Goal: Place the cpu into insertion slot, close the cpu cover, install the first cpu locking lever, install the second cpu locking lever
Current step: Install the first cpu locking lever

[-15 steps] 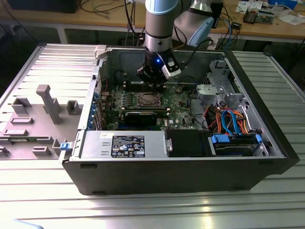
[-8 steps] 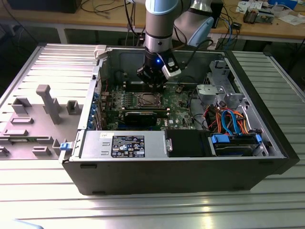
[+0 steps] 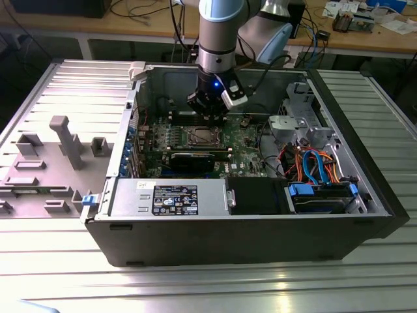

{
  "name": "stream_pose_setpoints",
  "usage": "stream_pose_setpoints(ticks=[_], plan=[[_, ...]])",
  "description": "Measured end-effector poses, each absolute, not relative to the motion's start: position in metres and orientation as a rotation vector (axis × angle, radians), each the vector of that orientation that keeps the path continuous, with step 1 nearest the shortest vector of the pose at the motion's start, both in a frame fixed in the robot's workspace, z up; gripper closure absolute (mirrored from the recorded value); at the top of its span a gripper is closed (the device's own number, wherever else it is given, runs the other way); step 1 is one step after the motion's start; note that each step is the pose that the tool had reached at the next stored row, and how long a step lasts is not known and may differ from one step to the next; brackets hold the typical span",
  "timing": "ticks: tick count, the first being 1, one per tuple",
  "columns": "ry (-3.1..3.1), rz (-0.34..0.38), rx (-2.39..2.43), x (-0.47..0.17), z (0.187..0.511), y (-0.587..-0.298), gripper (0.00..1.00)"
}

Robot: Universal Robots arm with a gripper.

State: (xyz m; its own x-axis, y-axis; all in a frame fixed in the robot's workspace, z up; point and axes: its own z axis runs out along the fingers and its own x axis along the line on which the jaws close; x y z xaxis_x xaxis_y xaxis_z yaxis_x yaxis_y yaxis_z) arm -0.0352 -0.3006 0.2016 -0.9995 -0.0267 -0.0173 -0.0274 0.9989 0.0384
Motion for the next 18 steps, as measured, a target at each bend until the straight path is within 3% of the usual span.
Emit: stream_pose_setpoints(ticks=[18], plan=[[3.124,0.045,-0.042,-0.0351,0.2057,-0.3061,0.89]])
